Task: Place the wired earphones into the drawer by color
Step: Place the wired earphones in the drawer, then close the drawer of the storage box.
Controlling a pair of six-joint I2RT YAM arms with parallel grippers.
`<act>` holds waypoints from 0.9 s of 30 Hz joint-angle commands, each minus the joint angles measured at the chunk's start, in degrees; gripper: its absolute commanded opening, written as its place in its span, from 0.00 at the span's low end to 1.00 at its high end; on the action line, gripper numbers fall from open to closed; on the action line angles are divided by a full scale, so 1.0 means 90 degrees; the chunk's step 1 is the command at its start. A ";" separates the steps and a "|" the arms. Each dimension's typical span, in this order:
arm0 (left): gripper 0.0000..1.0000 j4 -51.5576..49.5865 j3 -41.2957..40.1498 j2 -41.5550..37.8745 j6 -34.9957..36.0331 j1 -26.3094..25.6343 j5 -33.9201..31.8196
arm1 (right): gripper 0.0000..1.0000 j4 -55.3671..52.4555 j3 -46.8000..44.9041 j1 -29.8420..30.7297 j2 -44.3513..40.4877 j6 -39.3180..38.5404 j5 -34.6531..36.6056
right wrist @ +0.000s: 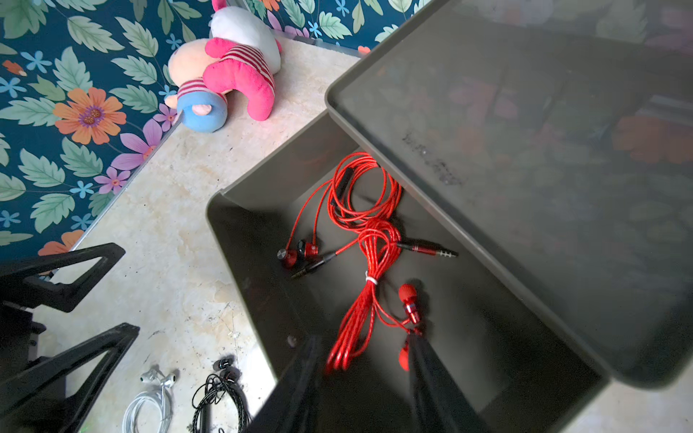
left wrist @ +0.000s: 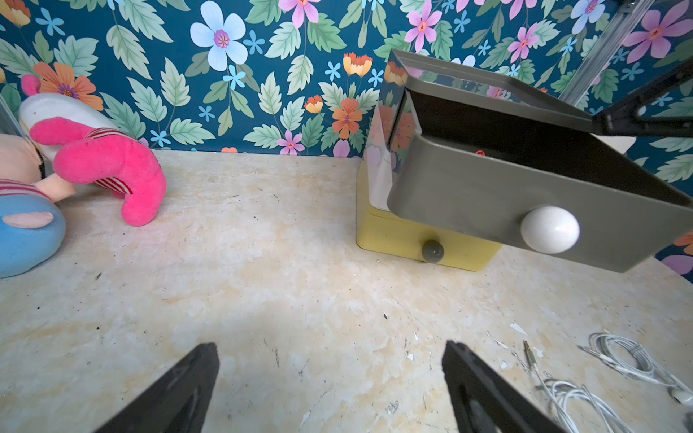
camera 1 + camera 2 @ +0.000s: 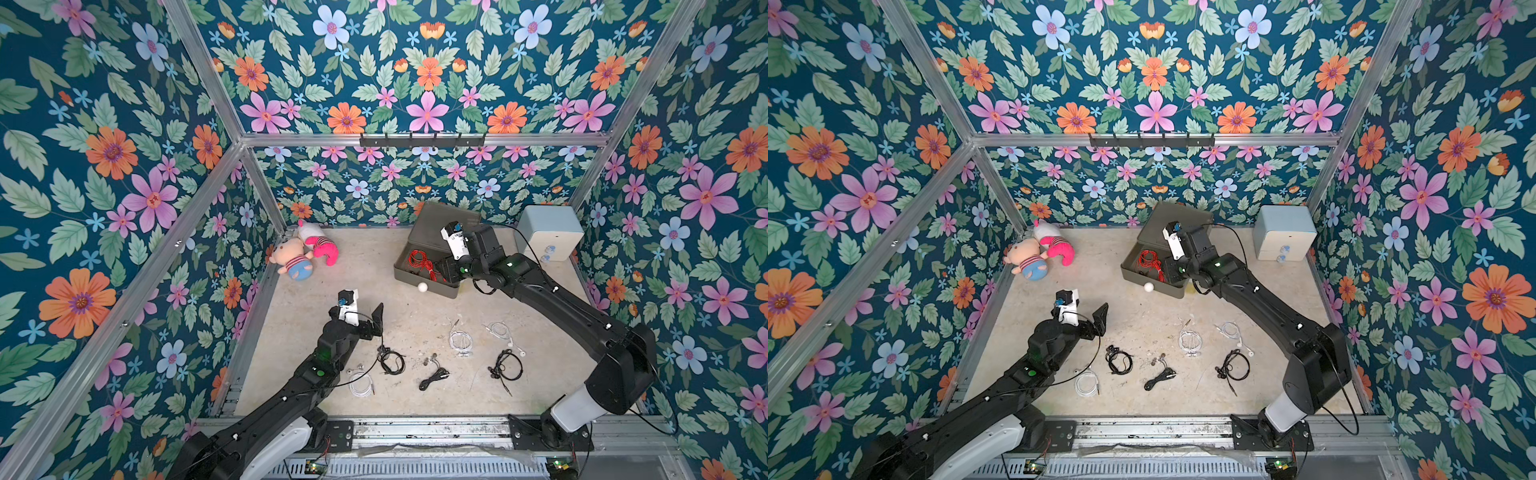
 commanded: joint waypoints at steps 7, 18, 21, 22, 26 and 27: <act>0.99 0.0337 0.0040 0.0098 0.0224 0.0004 0.0214 | 0.60 0.0784 -0.1070 0.0000 -0.0910 0.0804 0.0871; 0.99 0.0394 0.0044 -0.0016 0.0251 -0.0001 0.0595 | 0.66 0.1689 -0.2212 0.0001 -0.1878 0.1520 0.1893; 0.99 0.0405 0.0051 -0.0005 0.0186 0.0002 0.0683 | 0.67 0.1879 -0.2564 0.0007 -0.2174 0.1580 0.2221; 0.99 0.0423 0.0044 -0.0009 0.0173 -0.0001 0.0715 | 0.68 0.1912 -0.2677 -0.0001 -0.2271 0.1603 0.2356; 0.99 0.0425 0.0042 -0.0057 0.0143 0.0007 0.0786 | 0.69 0.2023 -0.3133 0.0000 -0.2566 0.1676 0.2838; 0.99 0.0424 0.0051 -0.0069 0.0142 0.0000 0.0797 | 0.70 0.2095 -0.3290 -0.0005 -0.2625 0.1702 0.2927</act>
